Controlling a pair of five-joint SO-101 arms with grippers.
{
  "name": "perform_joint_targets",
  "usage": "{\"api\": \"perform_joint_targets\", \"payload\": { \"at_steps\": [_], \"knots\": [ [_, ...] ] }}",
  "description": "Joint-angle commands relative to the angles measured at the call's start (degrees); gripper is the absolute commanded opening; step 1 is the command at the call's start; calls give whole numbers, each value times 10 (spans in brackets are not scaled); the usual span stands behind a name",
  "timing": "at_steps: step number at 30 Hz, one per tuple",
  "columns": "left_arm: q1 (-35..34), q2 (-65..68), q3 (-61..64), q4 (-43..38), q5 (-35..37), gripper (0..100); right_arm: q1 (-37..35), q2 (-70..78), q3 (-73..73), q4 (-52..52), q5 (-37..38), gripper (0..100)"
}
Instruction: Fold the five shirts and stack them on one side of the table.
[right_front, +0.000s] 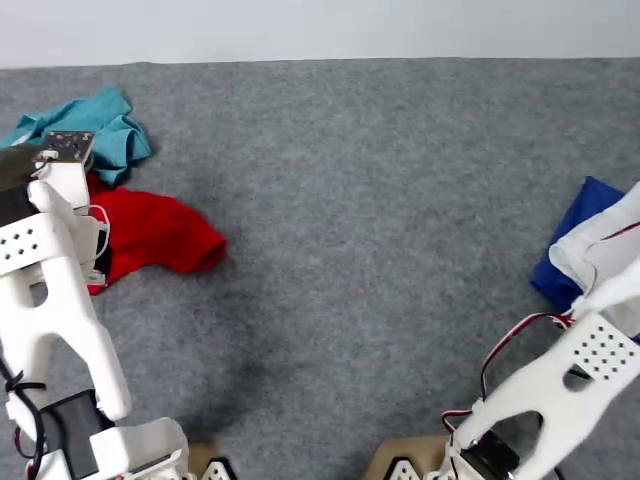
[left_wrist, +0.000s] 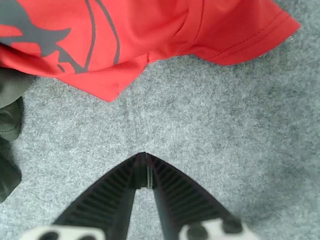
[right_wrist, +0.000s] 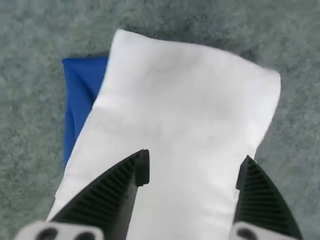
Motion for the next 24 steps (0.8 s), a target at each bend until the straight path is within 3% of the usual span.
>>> {"api": "perform_joint_targets", "payload": {
  "at_steps": [1,6,18,24],
  "knots": [
    [4,-22,-2,5,1,4,-18,-27,29,22,-43,189],
    [3,-22,-2,5,1,4,-51,-13,83,22,-55,3],
    [4,-22,-1,5,1,4,-85,54,150,22,-56,9],
    [4,-22,-1,5,1,4,-94,0,149,23,-55,9]
  ]
}}
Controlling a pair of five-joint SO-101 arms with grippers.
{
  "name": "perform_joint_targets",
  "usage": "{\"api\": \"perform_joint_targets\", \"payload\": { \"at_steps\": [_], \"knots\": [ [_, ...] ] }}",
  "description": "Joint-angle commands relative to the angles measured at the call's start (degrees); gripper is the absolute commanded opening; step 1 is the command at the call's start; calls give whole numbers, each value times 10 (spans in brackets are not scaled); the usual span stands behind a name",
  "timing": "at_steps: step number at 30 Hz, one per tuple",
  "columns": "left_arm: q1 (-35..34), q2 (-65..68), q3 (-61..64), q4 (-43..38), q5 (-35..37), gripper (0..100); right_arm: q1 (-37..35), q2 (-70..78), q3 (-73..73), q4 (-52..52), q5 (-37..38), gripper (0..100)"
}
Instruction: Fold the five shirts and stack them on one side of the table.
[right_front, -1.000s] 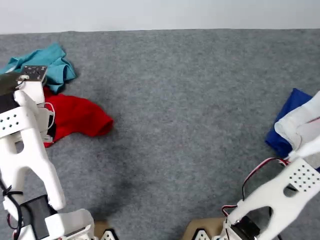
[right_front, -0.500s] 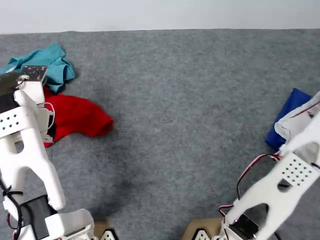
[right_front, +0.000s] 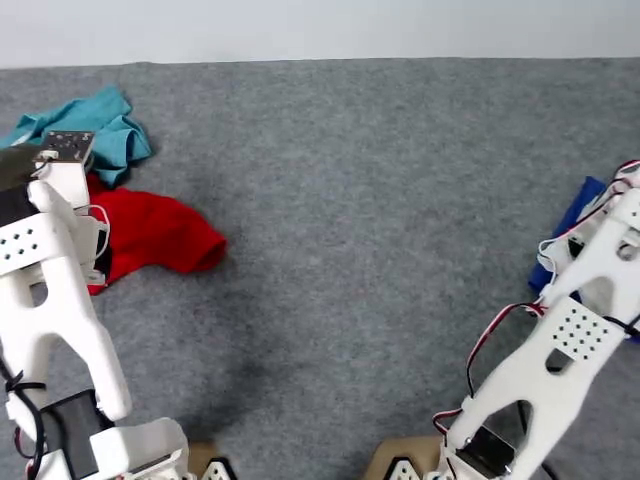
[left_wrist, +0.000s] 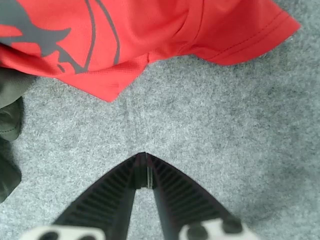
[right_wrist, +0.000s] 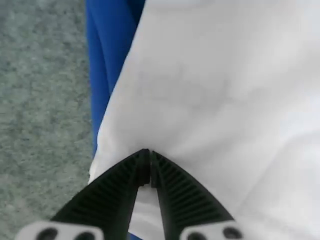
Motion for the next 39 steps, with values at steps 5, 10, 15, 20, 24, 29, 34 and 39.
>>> {"api": "perform_joint_targets", "payload": {
  "at_steps": [5,10,15,20,24,29,34,39],
  "knots": [
    [4,-23,-1,5,1,4,7,-138,-3,22,0,9],
    [4,-24,-1,5,1,4,40,-176,23,22,38,9],
    [4,-23,-1,5,1,4,83,-186,113,22,44,9],
    [4,-23,-1,5,1,4,99,-181,234,21,44,9],
    [4,-23,-1,5,1,4,92,-196,268,21,44,9],
    [4,-23,-1,5,1,4,85,-289,268,21,44,9],
    [4,-26,9,4,1,4,44,-396,291,22,45,9],
    [2,-28,31,7,1,4,-60,-486,429,22,43,9]
  ]
}}
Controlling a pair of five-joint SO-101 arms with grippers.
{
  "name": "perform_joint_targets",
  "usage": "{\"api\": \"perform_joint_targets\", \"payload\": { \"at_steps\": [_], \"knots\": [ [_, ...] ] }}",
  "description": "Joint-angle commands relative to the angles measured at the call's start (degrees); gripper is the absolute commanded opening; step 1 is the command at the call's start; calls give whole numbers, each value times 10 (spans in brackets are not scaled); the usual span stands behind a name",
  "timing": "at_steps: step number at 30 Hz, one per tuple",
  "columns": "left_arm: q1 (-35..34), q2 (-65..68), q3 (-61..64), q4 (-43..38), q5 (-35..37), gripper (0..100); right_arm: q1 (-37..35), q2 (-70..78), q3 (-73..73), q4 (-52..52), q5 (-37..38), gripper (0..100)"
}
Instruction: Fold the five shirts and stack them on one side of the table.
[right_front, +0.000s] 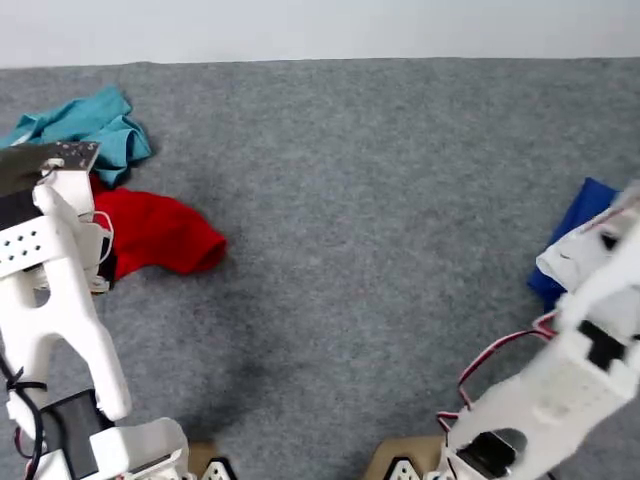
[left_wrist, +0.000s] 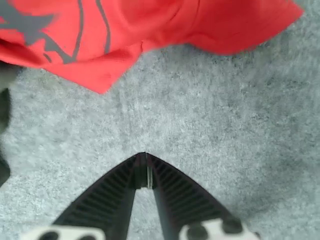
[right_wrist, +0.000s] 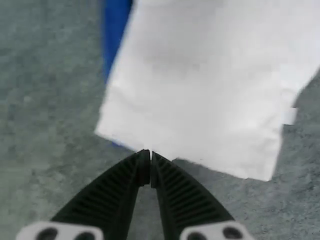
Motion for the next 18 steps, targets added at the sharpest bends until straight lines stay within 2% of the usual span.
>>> {"api": "perform_joint_targets", "payload": {
  "at_steps": [1,6,9,14,18],
  "knots": [
    [1,-28,1,12,2,4,-88,-94,110,22,4,9],
    [1,-47,2,20,2,4,-240,-146,327,8,1,9],
    [3,-78,2,19,2,4,-298,-147,433,-50,1,9],
    [1,-121,8,23,2,4,-324,-147,550,-189,1,9],
    [2,-161,49,22,2,4,-320,-147,603,-233,6,9]
  ]
}}
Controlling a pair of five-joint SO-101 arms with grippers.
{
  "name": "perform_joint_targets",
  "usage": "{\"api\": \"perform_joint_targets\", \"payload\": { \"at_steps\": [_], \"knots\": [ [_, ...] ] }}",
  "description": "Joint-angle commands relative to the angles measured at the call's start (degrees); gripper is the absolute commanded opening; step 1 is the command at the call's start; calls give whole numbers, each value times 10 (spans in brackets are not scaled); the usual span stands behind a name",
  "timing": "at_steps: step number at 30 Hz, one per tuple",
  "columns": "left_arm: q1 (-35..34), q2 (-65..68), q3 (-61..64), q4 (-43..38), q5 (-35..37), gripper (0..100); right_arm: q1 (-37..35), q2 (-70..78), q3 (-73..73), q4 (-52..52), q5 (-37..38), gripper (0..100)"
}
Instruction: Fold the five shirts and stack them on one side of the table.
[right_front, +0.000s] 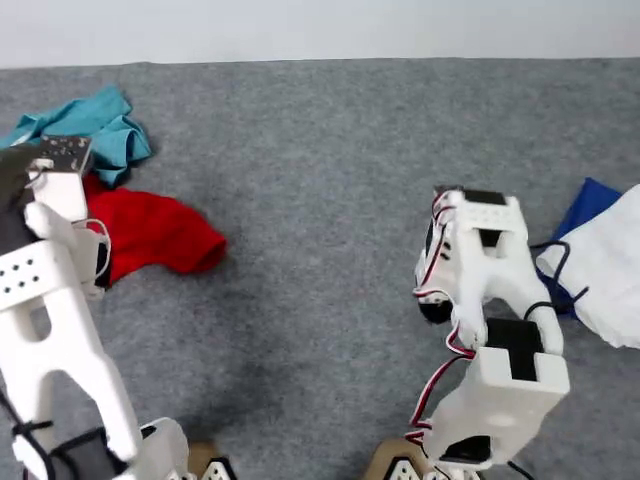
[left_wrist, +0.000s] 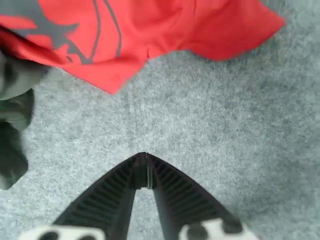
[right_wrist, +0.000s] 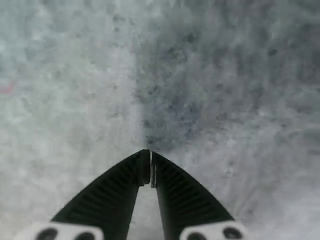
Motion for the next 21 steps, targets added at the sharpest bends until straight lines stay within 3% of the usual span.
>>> {"api": "perform_joint_targets", "payload": {
  "at_steps": [1,8,14,21],
  "knots": [
    [2,-53,29,8,2,4,-4,-36,29,-23,7,9],
    [2,-151,109,5,-2,4,1,-39,132,-15,103,9],
    [2,-210,119,4,-4,4,49,-41,185,-11,141,9],
    [2,-215,118,4,-4,4,59,-126,184,77,163,9]
  ]
}}
